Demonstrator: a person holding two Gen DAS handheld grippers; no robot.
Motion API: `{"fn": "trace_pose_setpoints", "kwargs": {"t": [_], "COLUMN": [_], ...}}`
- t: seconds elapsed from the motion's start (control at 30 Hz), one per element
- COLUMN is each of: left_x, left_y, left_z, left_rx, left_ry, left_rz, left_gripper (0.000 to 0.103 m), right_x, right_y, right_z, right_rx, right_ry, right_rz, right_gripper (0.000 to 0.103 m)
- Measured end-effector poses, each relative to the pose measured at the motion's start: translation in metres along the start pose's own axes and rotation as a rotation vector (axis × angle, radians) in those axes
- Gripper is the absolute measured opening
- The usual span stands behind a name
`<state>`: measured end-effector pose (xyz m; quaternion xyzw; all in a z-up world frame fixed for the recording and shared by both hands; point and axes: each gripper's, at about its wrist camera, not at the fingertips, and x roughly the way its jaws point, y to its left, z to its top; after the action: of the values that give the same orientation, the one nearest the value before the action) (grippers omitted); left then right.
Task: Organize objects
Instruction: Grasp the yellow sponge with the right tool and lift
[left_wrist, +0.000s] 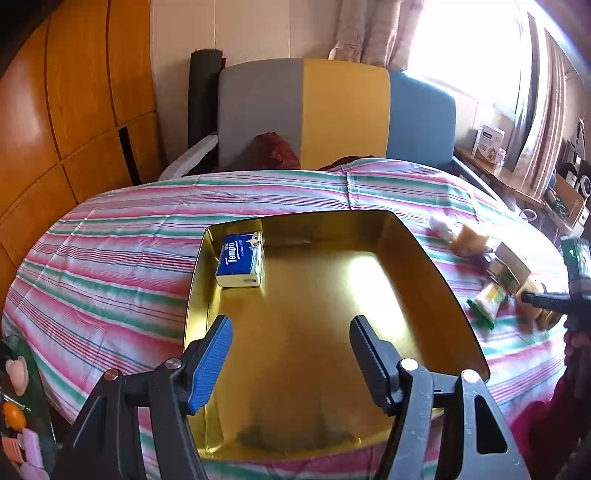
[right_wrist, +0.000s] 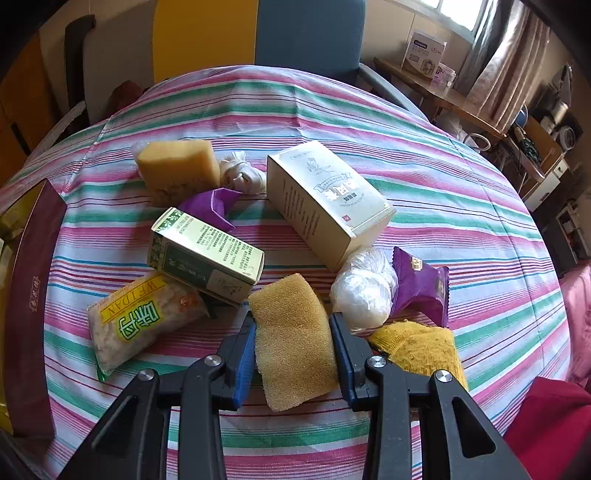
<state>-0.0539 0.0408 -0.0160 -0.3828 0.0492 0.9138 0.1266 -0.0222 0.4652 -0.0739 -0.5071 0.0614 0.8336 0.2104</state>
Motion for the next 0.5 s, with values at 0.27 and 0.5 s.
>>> {"fn": "trace_pose_setpoints", "kwargs": {"t": [0.27,0.5], "left_x": [-0.005,-0.006], "left_y": [0.0,0.012], "left_z": [-0.02,-0.036], "left_rx": [-0.014,-0.022], "left_ry": [0.019,0.042], "left_rz": [0.001,0.01], "left_gripper": [0.067,0.067], "right_x": [0.0,0.002], "right_y": [0.005,0.013], "right_z": [-0.001,-0.002], "right_rx": [-0.028,-0.076], "right_ry": [-0.008,-0.015], "right_rz": [-0.014,-0.045], "right_gripper": [0.038,0.038]}}
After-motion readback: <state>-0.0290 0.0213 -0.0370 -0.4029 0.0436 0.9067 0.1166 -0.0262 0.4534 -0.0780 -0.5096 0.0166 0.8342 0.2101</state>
